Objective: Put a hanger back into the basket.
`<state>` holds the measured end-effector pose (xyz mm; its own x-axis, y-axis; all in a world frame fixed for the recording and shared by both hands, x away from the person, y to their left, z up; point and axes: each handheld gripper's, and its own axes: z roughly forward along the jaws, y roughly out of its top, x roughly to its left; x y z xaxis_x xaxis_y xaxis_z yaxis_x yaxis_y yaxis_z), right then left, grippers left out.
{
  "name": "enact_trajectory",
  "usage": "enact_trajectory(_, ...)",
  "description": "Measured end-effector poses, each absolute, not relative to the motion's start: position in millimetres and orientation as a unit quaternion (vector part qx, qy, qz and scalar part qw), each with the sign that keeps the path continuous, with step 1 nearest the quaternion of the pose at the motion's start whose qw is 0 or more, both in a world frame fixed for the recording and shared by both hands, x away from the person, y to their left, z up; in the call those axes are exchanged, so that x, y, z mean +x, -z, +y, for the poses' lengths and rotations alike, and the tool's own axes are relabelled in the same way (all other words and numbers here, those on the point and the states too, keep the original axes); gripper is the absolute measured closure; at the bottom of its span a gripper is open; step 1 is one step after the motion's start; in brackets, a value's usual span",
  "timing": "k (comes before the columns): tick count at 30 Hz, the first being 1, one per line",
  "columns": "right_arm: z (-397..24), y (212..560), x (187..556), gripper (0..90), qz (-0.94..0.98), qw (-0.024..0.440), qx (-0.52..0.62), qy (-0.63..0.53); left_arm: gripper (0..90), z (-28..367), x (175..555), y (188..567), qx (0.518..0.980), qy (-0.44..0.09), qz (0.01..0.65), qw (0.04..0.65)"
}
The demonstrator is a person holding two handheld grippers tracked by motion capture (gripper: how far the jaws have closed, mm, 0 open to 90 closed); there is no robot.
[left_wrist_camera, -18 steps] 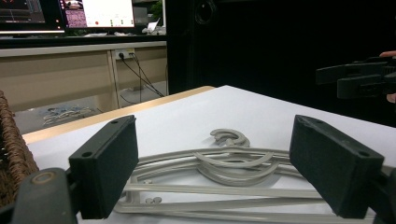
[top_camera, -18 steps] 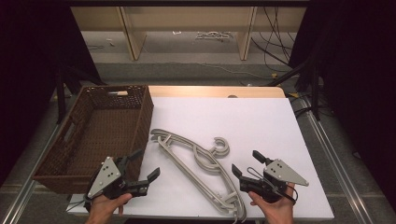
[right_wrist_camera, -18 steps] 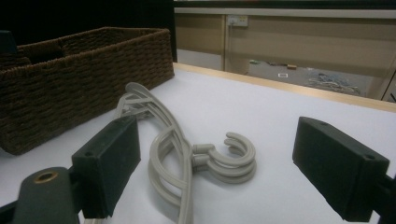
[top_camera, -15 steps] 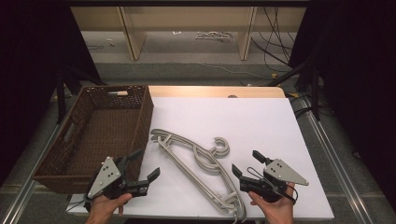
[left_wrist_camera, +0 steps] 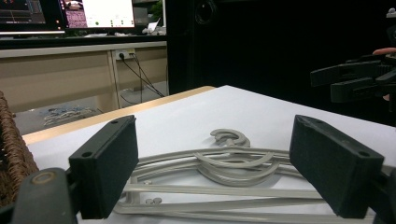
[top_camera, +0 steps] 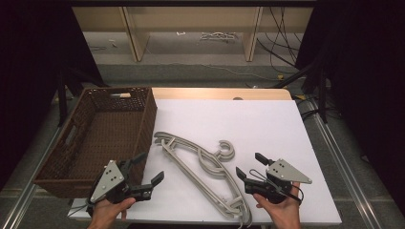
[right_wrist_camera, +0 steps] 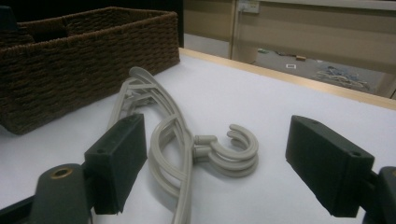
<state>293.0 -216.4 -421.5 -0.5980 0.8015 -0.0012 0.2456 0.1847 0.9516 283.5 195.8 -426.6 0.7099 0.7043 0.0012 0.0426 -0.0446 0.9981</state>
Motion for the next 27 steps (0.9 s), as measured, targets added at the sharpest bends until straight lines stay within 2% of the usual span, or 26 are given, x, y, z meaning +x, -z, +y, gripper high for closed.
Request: enact_trajectory(27,-215.1,425.4,293.1,20.2,0.719,0.261,0.359,-0.535,15.5,196.0,283.1,426.2,0.673,-0.262,0.276,0.634)
